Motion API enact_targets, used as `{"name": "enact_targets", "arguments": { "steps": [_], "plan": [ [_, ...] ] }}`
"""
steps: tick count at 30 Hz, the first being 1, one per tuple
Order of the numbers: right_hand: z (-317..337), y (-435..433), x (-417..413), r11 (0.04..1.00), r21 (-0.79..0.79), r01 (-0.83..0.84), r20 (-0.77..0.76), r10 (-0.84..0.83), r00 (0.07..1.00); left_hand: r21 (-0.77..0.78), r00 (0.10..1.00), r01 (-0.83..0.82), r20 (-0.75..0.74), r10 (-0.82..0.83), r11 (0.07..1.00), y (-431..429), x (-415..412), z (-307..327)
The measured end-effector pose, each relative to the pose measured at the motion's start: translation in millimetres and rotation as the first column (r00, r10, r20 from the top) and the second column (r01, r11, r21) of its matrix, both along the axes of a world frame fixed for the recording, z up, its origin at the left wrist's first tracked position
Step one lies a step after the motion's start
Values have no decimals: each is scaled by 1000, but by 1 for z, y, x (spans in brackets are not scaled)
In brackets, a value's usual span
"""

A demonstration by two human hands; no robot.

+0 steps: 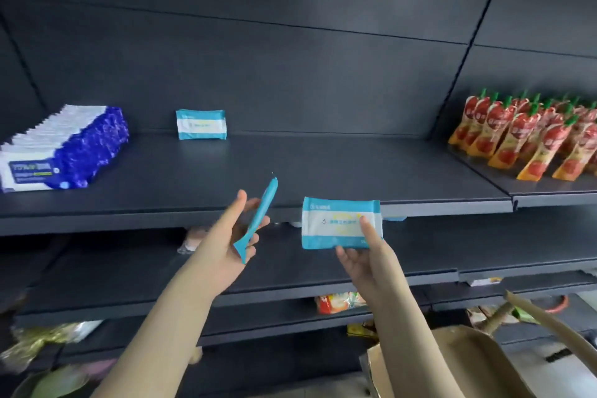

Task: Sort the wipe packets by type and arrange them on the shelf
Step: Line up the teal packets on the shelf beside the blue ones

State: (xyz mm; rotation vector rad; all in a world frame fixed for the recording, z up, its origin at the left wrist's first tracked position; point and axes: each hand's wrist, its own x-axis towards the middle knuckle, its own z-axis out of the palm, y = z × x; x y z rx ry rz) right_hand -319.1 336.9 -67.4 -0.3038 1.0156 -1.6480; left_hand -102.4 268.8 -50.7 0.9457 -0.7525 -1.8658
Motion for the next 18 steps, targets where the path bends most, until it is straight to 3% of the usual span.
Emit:
{"name": "enact_targets", "arguments": {
  "steps": [2, 7, 15, 18],
  "plan": [
    [4, -31, 4, 999, -16, -33, 1, 33, 999, -75, 999, -25, 20, 26, 997, -23, 6, 0],
    [13, -129, 5, 990, -54, -129, -83, 124, 989, -247, 953, -50, 278, 120, 968, -96, 20, -3],
    [8, -271, 10, 948, -77, -308, -110, 299, 948, -207, 899, -276, 289, 328, 939, -209, 44, -18],
    [0, -302, 25, 946, -21, -325, -77, 322, 944, -132, 906, -343, 215, 365, 930, -233, 51, -24]
  ]
}}
